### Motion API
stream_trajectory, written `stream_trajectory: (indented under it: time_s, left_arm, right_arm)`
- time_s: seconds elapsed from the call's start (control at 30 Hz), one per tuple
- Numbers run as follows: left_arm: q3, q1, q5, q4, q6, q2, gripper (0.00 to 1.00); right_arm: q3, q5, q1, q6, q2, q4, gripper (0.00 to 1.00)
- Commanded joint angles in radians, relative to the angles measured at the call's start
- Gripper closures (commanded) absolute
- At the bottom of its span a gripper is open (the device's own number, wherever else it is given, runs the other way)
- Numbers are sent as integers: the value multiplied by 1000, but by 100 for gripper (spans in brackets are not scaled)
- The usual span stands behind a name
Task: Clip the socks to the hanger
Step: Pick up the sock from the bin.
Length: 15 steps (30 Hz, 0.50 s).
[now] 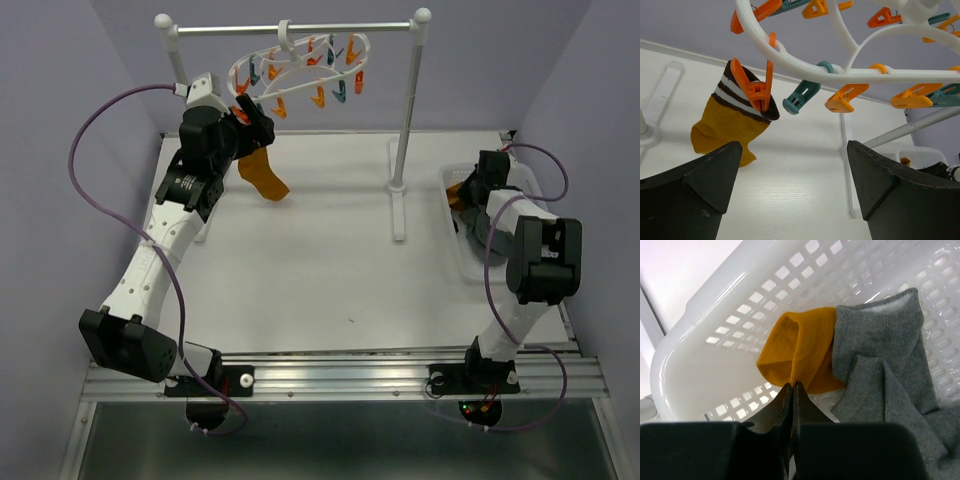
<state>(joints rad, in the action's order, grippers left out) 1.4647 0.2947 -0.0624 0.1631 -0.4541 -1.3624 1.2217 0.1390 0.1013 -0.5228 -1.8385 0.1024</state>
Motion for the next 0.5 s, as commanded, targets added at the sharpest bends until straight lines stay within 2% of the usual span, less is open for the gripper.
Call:
stream_trajectory:
  time_s: [0.0,0.2,0.47]
  left_arm:
    - [29,4,-13,-34,3,9,1]
    - [2,4,10,-60,18,28,1]
    - [-50,4,133,-109,58,51,1]
  right_arm:
    - [-19,4,-2,0,99,-40,99]
    - [-18,8,-2,18,202,-40,99]
    - [7,20,-2,70,334,-38,99]
